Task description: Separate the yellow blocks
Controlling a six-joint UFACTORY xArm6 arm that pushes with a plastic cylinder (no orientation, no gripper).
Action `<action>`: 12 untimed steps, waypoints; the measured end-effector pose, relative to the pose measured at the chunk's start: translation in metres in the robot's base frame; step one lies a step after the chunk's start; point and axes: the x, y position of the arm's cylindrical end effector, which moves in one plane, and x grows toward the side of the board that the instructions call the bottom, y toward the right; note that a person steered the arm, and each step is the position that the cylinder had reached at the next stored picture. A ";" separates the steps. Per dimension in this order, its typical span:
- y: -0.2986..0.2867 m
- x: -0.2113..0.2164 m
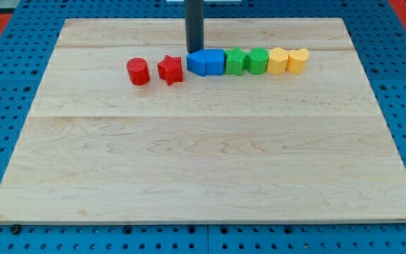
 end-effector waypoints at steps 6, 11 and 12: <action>0.090 0.002; 0.063 -0.015; 0.077 -0.011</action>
